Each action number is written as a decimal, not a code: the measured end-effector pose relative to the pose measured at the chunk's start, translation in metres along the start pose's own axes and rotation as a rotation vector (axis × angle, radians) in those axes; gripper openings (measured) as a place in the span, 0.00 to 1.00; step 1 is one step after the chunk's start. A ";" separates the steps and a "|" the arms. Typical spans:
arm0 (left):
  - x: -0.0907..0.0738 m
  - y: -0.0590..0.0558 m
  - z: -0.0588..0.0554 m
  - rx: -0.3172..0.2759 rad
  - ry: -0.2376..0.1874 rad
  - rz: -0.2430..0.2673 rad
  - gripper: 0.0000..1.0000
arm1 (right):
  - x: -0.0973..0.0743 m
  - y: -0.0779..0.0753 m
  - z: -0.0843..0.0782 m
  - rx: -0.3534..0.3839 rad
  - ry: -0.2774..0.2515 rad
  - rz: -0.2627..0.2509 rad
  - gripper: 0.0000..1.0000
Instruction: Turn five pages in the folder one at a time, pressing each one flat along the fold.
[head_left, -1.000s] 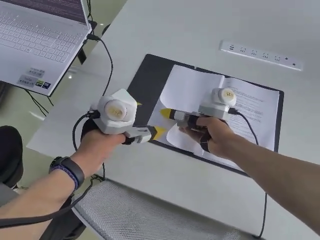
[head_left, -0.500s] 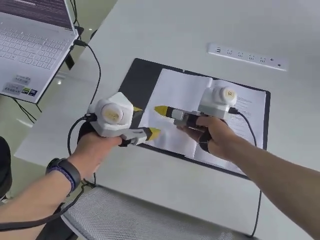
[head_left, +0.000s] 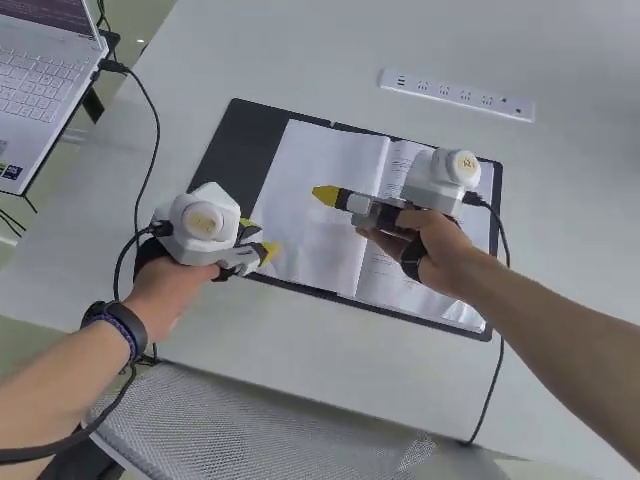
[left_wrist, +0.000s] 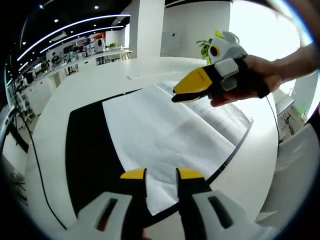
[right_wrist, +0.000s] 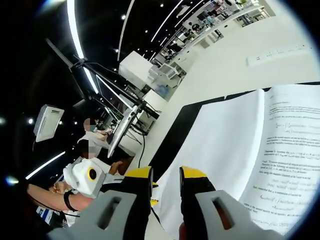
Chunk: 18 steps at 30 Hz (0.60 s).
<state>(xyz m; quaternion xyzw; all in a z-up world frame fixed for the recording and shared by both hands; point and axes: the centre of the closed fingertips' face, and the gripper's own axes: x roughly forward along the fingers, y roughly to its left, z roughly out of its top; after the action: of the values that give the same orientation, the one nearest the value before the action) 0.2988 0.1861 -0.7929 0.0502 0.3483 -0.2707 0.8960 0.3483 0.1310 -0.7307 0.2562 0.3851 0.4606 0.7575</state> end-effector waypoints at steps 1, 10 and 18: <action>0.002 0.000 -0.003 -0.004 0.005 0.001 0.20 | -0.004 -0.002 0.000 0.001 -0.007 -0.005 0.19; 0.007 0.000 -0.014 0.048 0.019 0.026 0.23 | -0.016 -0.017 -0.008 0.006 -0.001 -0.030 0.17; 0.007 0.000 -0.013 0.053 0.019 0.024 0.24 | -0.015 -0.022 -0.010 -0.013 0.022 -0.029 0.16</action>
<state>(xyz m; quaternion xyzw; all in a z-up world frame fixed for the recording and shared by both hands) 0.2956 0.1868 -0.8078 0.0803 0.3489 -0.2687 0.8942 0.3467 0.1080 -0.7470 0.2406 0.3940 0.4551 0.7614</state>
